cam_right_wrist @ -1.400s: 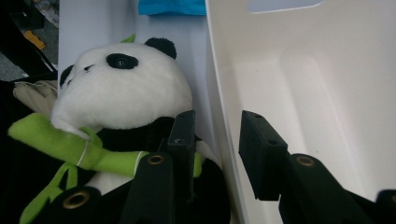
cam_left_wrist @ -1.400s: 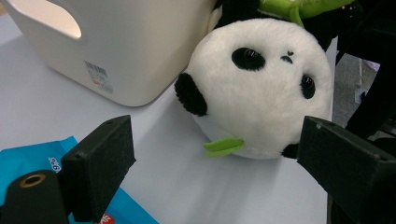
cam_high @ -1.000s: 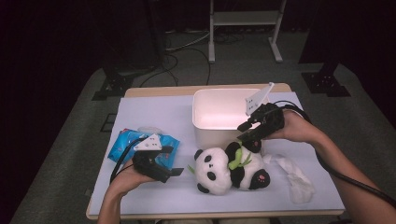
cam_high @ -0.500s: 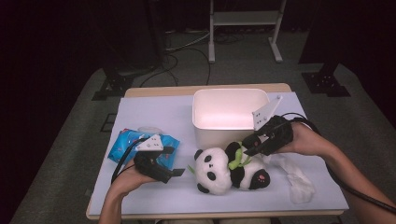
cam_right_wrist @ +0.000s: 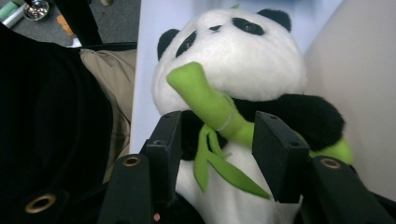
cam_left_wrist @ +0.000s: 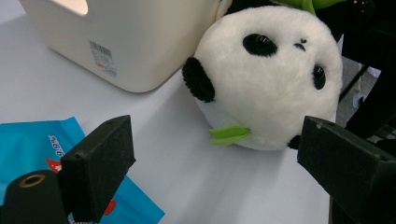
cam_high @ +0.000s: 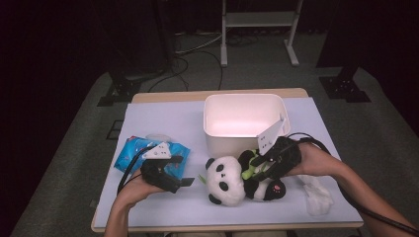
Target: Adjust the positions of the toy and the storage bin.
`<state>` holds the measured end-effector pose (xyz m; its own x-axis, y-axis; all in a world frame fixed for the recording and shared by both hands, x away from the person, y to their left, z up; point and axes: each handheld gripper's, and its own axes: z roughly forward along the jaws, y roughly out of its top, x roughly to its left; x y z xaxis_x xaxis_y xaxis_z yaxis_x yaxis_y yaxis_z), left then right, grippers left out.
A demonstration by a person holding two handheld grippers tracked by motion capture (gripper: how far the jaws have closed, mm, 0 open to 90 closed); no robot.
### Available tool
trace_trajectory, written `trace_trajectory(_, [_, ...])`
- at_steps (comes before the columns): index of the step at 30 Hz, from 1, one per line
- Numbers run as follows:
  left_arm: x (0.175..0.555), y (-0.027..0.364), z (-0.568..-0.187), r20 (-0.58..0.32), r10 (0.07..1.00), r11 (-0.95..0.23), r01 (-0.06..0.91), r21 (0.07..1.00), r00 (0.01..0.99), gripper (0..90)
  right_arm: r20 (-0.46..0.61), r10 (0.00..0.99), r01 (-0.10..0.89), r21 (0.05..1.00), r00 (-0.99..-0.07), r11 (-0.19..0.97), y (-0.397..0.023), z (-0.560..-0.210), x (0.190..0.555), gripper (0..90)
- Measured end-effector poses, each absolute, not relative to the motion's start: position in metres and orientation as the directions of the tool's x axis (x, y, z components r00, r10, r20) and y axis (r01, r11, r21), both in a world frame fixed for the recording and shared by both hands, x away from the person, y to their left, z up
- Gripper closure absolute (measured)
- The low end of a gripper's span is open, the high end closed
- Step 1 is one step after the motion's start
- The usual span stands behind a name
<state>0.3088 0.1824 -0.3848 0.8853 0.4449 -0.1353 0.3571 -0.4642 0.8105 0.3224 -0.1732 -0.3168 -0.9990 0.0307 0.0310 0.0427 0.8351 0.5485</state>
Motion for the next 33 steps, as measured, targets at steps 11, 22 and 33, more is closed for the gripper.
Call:
trace_trajectory(11, [0.309, 0.185, -0.385, -0.136, 0.452, -0.46, 0.361, 0.811, 0.882, 10.2, 0.029, 0.015, 0.028, 0.55, -0.999, 0.834, -0.158, -0.327, 0.326, 52.0])
trace_trajectory(22, [0.309, 0.185, -0.385, -0.138, 0.453, -0.458, 0.363, 0.812, 0.881, 10.2, 0.045, 0.026, 0.046, 0.545, -0.999, 0.837, -0.15, -0.335, 0.333, 63.5])
trace_trajectory(33, [0.309, 0.186, -0.385, -0.139, 0.455, -0.455, 0.363, 0.813, 0.88, 10.1, 0.019, 0.03, 0.035, 0.542, -0.999, 0.84, -0.149, -0.332, 0.332, 73.3])
